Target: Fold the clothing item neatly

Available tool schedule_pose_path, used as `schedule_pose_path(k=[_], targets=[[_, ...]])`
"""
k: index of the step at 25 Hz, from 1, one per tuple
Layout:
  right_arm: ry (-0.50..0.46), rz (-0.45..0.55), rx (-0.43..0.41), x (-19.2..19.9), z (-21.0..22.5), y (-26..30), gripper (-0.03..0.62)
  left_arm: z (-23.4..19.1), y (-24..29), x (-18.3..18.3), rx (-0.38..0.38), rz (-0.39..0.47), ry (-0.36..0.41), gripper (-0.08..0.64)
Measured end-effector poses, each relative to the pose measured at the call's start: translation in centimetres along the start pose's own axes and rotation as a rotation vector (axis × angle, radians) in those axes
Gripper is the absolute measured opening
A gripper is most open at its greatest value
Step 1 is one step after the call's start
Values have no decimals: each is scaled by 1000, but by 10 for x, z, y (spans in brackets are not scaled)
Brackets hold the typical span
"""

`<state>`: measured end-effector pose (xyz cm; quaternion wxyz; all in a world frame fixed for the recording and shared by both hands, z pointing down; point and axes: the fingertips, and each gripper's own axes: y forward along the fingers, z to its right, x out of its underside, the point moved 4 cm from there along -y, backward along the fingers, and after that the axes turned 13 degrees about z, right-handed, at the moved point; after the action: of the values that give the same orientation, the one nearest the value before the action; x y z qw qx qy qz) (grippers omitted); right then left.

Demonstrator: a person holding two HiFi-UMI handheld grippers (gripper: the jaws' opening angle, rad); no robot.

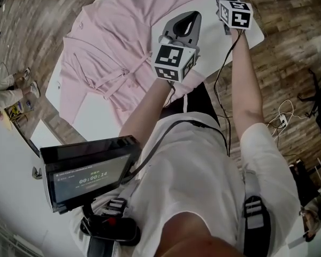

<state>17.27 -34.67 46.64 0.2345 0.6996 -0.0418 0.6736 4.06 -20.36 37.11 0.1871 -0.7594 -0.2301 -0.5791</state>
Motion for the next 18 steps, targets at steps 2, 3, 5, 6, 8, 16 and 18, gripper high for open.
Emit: schedule_pose_path(k=[2, 3, 5, 6, 8, 16, 18], targets=[[-5, -41, 10, 6, 7, 10, 126, -1, 0, 3, -4, -10, 5, 2], [-9, -64, 14, 9, 10, 15, 140, -1, -1, 3, -8, -12, 5, 2], [-12, -102, 25, 14, 15, 22, 141, -4, -2, 3, -18, -12, 3, 2], [-9, -116, 26, 15, 17, 25, 147, -4, -3, 3, -21, -12, 3, 2], [-1, -139, 22, 18, 18, 28, 152, -6, -4, 2, -26, -10, 4, 2], [43, -200, 62, 26, 29, 36, 152, -13, -11, 2, -54, -6, -12, 2], [53, -210, 76, 27, 30, 37, 152, -15, -14, 3, -63, -4, -15, 2]])
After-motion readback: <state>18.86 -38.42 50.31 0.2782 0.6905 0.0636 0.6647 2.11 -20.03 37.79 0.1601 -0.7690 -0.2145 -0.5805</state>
